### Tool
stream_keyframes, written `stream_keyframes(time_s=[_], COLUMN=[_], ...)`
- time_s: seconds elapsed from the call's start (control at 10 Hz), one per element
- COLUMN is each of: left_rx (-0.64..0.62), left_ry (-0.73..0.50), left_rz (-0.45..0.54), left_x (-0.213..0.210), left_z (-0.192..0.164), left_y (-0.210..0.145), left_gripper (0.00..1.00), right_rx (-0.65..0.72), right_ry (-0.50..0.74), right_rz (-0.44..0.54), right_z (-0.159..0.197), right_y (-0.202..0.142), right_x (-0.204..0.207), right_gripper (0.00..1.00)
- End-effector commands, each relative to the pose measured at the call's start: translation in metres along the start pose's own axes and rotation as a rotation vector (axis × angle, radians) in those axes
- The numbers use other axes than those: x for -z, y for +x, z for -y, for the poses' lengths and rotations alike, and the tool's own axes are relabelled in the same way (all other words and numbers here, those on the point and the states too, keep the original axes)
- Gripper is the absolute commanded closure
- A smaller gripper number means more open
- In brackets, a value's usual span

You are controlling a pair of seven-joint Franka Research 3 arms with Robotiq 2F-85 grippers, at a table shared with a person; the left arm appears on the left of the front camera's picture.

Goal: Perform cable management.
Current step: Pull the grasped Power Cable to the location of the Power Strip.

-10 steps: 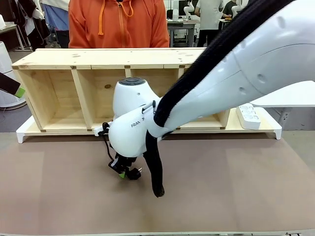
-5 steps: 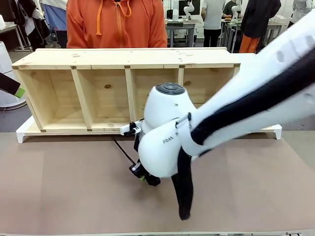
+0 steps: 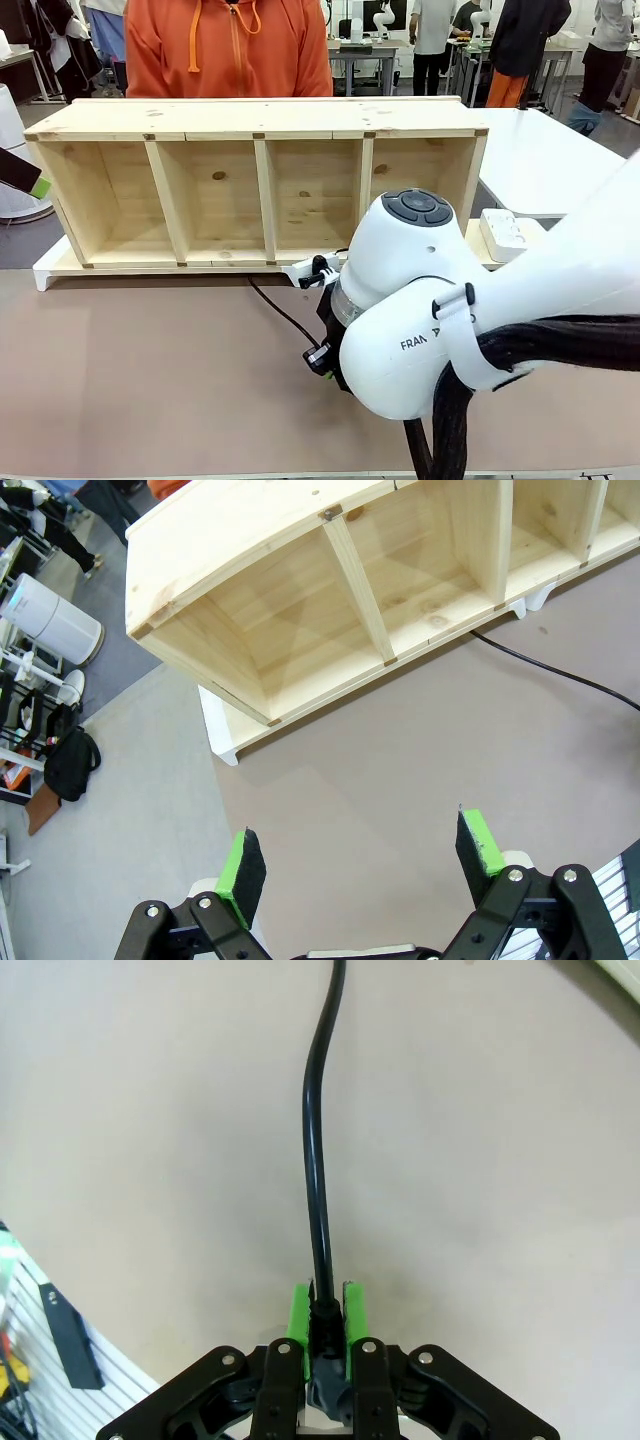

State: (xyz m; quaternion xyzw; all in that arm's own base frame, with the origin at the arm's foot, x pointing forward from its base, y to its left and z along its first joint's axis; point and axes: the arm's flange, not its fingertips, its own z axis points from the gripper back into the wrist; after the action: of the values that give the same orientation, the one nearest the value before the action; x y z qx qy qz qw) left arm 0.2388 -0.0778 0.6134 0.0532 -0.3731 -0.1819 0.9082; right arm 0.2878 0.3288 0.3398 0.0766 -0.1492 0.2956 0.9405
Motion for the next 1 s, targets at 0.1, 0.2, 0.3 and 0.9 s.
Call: stream_keyframes(time_s=[0.1, 0.2, 0.3, 0.9], left_rx=[-0.004, -0.004, -0.004, -0.004], left_ry=[0.002, 0.002, 0.002, 0.002], left_rz=[0.003, 0.003, 0.003, 0.003], left_x=[0.001, 0.001, 0.001, 0.001], left_z=[0.000, 0.000, 0.000, 0.000], left_y=[0.001, 0.001, 0.001, 0.001], left_gripper=[0.00, 0.00, 0.00, 0.00], right_rx=[0.009, 0.019, 0.019, 0.020], right_ry=[-0.056, -0.002, -0.002, -0.009], right_rz=[0.015, 0.012, 0.012, 0.015], right_z=[-0.012, -0.001, -0.001, -0.003], right_y=[-0.016, 0.002, 0.002, 0.002], right_x=[-0.005, -0.005, -0.005, -0.006], right_gripper=[0.84, 0.84, 0.84, 0.84])
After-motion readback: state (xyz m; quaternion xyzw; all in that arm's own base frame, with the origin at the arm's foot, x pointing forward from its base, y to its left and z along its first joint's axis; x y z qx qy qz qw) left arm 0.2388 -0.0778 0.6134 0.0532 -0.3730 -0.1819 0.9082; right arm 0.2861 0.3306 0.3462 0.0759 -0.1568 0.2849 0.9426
